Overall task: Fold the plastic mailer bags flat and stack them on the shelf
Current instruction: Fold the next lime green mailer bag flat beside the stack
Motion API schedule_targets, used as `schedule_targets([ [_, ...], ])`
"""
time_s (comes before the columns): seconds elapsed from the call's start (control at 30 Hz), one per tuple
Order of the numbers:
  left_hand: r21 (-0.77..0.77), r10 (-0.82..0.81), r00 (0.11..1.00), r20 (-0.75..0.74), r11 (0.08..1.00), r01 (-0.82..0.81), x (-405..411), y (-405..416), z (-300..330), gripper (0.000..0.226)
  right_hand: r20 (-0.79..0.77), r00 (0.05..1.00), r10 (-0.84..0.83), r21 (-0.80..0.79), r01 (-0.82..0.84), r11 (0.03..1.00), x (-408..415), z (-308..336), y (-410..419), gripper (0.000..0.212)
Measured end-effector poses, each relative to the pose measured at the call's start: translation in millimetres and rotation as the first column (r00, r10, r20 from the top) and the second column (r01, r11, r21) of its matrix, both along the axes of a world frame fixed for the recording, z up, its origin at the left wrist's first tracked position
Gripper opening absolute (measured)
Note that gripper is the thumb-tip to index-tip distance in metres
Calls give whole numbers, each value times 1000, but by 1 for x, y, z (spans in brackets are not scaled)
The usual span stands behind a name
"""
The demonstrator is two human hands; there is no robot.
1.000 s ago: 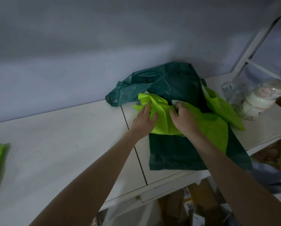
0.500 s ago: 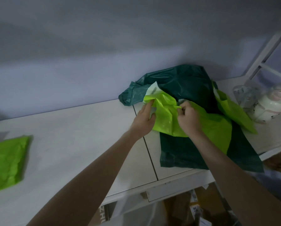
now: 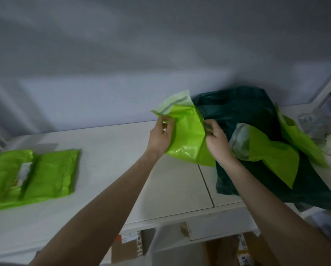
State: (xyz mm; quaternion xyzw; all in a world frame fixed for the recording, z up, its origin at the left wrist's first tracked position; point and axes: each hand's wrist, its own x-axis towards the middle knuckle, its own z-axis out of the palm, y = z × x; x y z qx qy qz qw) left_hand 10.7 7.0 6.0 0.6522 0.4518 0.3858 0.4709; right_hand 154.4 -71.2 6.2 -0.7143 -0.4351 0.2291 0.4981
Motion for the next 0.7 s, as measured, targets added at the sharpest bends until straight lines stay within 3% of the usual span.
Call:
schedule_targets([
  [0.27, 49, -27, 999, 17, 998, 27, -72, 11, 2, 35, -59, 998, 35, 113, -28, 993, -60, 5, 32, 27],
  [0.43, 91, -60, 998, 23, 994, 57, -102, 15, -1, 43, 43, 994, 100, 136, -105, 985, -81, 6, 45, 28],
  [0.53, 68, -29, 999, 37, 997, 27, -114, 17, -2, 45, 147, 988, 44, 126, -63, 990, -87, 5, 48, 30],
  [0.7, 70, 65, 998, 6, 995, -65, -131, 21, -9, 50, 184, 976, -120, 170, 89, 981, -84, 5, 51, 23],
])
